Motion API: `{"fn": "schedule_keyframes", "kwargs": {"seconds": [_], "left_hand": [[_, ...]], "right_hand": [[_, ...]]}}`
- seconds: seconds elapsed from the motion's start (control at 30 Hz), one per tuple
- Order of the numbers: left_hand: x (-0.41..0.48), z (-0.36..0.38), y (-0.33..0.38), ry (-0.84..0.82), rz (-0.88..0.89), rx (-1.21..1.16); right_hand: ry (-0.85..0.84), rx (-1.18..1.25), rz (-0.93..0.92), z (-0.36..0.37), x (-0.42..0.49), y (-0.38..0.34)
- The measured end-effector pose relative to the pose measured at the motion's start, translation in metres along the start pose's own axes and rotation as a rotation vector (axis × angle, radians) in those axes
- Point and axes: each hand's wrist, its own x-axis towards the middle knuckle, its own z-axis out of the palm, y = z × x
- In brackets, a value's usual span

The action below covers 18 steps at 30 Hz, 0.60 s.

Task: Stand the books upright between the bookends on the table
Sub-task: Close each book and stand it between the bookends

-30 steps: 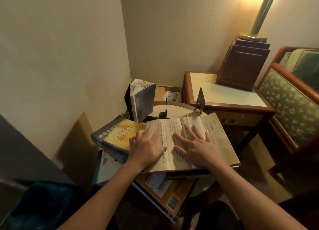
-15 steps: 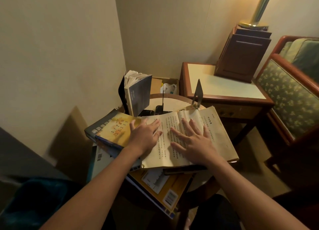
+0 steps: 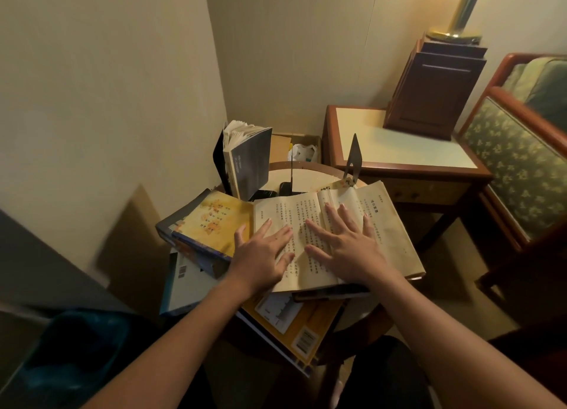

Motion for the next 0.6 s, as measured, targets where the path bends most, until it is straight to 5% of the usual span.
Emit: {"fn": "schedule_keyframes", "kwargs": {"seconds": [0.23,0.6], "left_hand": [[0.052,-0.021,-0.002,-0.063,-0.073,0.037],[-0.017,-0.013,0.016,-0.03,-0.032,0.008]], "right_hand": [[-0.026,0.01,0.003,-0.004,0.0,-0.001],[-0.011,0.011,0.002,-0.002,0.001,0.0]]}}
